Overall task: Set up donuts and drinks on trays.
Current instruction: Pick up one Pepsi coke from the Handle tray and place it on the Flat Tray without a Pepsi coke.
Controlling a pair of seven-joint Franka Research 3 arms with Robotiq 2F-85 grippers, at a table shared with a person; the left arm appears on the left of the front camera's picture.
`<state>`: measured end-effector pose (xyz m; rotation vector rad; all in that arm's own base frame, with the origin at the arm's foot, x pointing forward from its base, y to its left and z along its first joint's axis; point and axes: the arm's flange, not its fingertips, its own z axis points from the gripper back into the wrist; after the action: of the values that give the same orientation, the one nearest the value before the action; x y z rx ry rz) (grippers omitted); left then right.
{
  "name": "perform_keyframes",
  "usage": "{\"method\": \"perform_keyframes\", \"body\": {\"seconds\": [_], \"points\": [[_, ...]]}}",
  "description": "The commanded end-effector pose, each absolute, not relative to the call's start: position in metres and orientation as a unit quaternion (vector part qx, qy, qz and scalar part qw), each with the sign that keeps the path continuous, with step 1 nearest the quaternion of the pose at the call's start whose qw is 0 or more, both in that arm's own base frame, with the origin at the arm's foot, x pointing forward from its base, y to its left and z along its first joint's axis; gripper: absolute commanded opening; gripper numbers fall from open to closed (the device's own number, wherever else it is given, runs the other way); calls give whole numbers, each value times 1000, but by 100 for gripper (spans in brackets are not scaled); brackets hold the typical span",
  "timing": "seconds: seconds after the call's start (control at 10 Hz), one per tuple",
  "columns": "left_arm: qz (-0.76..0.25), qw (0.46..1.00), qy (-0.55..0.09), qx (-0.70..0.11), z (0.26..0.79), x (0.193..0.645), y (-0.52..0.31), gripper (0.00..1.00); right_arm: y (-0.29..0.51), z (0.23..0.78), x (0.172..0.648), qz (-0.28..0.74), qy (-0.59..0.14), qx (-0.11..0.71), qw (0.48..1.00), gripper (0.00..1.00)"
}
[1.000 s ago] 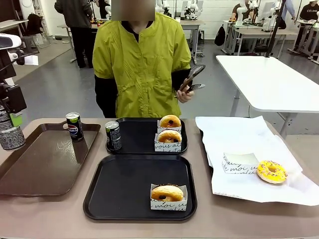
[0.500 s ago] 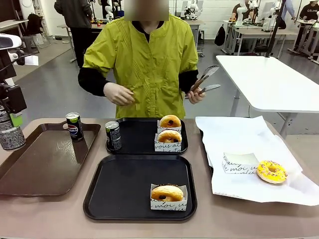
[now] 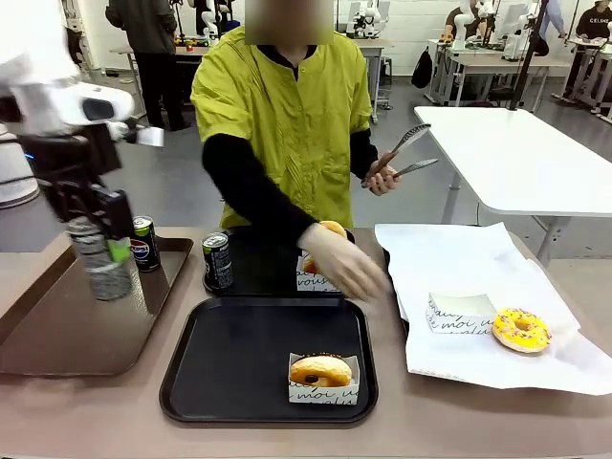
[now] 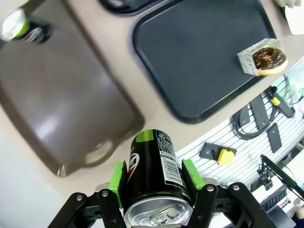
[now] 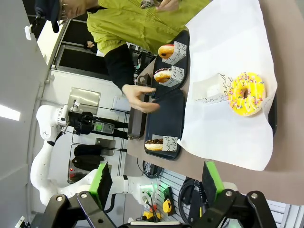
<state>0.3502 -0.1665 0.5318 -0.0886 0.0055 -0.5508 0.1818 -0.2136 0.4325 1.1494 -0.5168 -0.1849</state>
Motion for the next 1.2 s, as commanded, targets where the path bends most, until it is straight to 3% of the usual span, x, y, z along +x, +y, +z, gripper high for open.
{"method": "perform_keyframes", "body": {"seconds": [0.0, 0.3, 0.5, 0.7, 0.8, 1.1], "points": [[-313, 946, 9, -81, 510, 366, -178, 59, -214, 433, 183, -79, -250, 542, 798, 100], [-370, 923, 75, -79, 559, 300, -111, 59, -214, 433, 183, -79, -250, 542, 798, 100], [-376, 922, 83, -42, 565, 264, -81, 59, -214, 433, 183, -79, -250, 542, 798, 100], [-359, 929, 82, -43, 559, 278, -85, 59, -214, 433, 183, -79, -250, 542, 798, 100], [-364, 925, 95, -52, 571, 258, -78, 59, -214, 433, 183, -79, -250, 542, 798, 100], [-364, 925, 95, -52, 571, 258, -78, 59, -214, 433, 183, -79, -250, 542, 798, 100]]}}
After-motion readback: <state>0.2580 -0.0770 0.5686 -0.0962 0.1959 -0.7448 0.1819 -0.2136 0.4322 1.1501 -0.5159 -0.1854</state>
